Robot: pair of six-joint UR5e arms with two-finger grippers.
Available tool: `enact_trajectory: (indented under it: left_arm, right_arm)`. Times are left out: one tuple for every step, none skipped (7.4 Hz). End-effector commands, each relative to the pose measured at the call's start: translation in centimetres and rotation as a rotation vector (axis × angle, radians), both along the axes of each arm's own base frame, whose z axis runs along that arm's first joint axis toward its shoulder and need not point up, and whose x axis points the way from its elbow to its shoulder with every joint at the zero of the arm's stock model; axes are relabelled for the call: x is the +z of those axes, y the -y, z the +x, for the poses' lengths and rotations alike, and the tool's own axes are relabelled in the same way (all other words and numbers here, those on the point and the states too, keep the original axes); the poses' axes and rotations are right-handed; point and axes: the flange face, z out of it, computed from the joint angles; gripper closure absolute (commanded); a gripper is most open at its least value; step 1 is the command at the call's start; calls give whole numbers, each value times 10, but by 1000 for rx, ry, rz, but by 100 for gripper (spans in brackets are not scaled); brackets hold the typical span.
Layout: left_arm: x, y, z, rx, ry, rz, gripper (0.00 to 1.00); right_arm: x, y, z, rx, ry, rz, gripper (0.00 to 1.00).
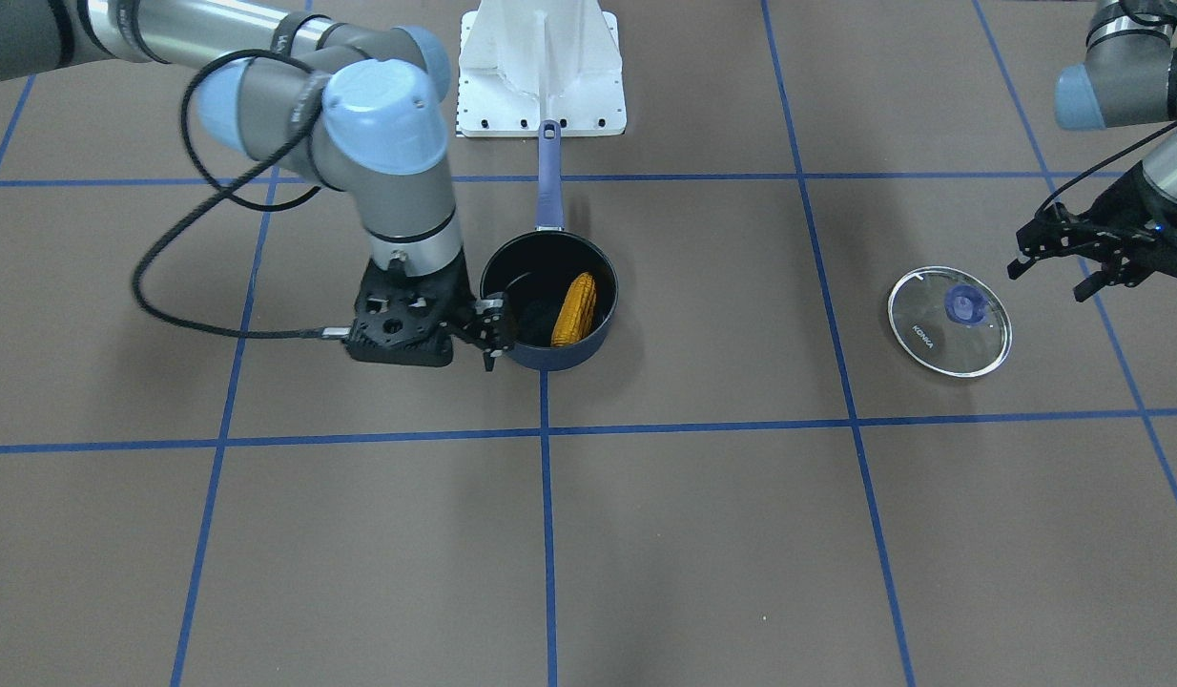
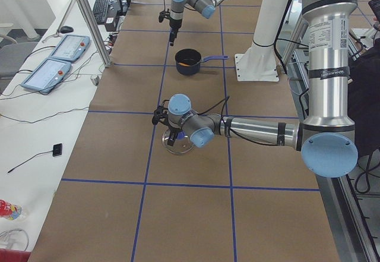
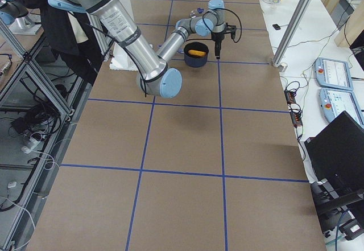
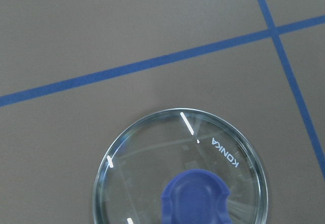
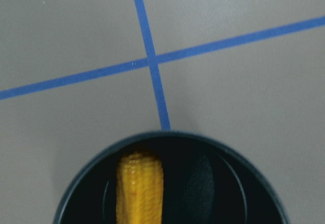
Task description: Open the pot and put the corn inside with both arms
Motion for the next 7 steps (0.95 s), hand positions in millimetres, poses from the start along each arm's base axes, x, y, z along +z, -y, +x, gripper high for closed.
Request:
enact_trajectory:
  left_arm:
    - [11,11,-61,26,25,30,2]
    - [14,12,-82,18,20,33,2]
    - [31,12,-100,18,24,40,2]
    - [49,13,-122,5,13,36,2]
    - [57,18,-149,-38,3,29,2]
    - [62,20,-161,-57,-17,8,2]
    - [64,20,-168,-69,-23,-2,2]
  right_arm:
    - [86,66,153,-103,9,64,0]
    - [155,66,215,-98,63,66,0]
    - [208,65,281,-67,118,70,0]
    - [253,57,339,-57,144,42,0]
    - [292,44,376,-70,115,62,0]
    - [308,39,403,-41,92,65,0]
    - [334,25,434,-29,83,61,0]
